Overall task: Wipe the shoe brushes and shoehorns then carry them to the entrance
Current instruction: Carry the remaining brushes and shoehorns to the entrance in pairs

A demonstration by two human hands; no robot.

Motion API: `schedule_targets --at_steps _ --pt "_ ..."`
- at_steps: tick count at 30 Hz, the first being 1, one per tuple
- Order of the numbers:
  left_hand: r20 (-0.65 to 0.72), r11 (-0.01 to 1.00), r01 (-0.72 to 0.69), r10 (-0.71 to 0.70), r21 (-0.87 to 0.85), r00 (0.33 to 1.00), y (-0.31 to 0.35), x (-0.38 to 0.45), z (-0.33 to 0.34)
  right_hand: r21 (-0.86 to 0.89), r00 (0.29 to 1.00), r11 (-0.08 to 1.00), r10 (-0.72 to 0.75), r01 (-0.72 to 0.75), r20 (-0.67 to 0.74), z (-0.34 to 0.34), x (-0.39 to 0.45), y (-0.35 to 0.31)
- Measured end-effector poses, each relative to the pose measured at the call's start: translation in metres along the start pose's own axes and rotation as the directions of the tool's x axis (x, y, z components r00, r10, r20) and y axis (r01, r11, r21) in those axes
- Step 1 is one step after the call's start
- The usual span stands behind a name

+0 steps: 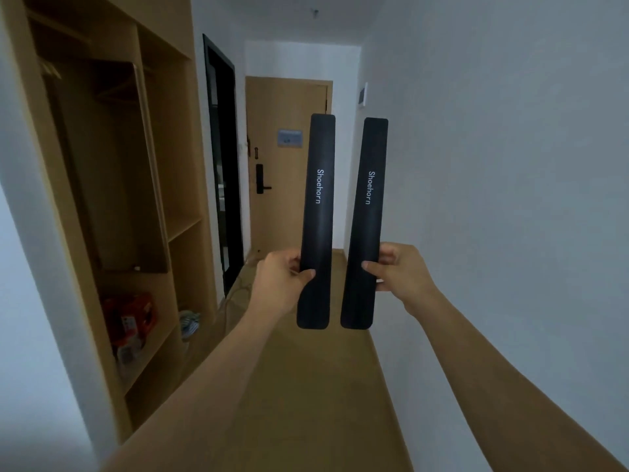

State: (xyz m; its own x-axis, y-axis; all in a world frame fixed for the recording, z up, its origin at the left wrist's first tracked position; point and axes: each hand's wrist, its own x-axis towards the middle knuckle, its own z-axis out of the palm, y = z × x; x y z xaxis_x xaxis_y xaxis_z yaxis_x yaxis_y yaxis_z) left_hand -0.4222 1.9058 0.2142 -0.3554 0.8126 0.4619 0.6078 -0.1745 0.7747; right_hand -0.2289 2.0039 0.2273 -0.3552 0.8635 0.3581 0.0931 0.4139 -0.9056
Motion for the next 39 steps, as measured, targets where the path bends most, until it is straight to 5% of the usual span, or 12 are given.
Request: schedule_targets --at_steps 27,39 --pt "-0.211 0.989 0.09 -0.063 0.12 0.975 -0.167 0.364 0.07 0.131 0.927 0.991 -0.082 0.036 0.366 0.087 0.432 0.157" --pt "-0.256 0.988 0.109 -0.078 0.108 0.964 -0.3 0.539 0.079 0.114 0.925 0.993 -0.046 0.002 0.377 0.165 0.617 0.232"
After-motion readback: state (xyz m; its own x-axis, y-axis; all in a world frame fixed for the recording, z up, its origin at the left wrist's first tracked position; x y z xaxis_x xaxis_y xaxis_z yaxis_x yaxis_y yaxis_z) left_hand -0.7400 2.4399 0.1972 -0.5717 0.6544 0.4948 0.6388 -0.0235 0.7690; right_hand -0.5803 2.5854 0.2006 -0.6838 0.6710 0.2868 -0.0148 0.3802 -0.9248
